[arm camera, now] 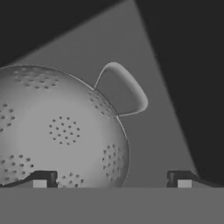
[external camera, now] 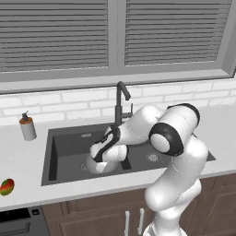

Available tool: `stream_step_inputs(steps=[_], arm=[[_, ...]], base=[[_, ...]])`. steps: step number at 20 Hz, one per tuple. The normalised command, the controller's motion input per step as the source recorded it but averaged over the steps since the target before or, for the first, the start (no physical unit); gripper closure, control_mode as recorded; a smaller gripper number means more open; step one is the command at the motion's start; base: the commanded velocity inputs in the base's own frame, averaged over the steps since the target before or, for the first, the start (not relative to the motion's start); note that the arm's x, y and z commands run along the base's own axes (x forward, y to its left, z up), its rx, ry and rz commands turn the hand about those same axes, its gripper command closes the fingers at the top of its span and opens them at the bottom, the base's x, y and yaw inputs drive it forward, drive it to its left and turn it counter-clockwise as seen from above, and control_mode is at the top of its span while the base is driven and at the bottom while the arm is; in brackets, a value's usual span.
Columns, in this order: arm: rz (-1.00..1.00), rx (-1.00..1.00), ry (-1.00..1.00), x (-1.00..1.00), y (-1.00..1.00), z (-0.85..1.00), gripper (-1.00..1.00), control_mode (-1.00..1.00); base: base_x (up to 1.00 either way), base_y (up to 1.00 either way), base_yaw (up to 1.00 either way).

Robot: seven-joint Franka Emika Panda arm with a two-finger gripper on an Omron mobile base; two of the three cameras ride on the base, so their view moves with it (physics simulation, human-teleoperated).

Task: Put the colander in the sink, put the mango, tangerine in the colander, and turn on the sink faucet and pour water over the colander.

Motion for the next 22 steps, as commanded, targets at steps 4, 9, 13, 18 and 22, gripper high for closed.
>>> stream_step_inputs(steps=[4,9,13,18,22], arm=[[-0.05,0.0,0.0,-0.26,0.45,0.97,-1.0,-1.0],[0.0,0.0,0.0,-0.08,0.7,0.88,-1.0,-1.0],[0.06,0.0,0.0,0.0,0.58,1.0,-1.0,-1.0],[0.24,0.0,0.08,0.0,0.54,0.99,-1.0,-1.0],[0.43,-0.05,0.07,0.0,0.57,0.69,-1.0,-1.0]], base=[[0.0,0.0,0.0],[0.0,0.0,0.0],[0.0,0.0,0.0],[0.0,0.0,0.0],[0.0,0.0,0.0]])
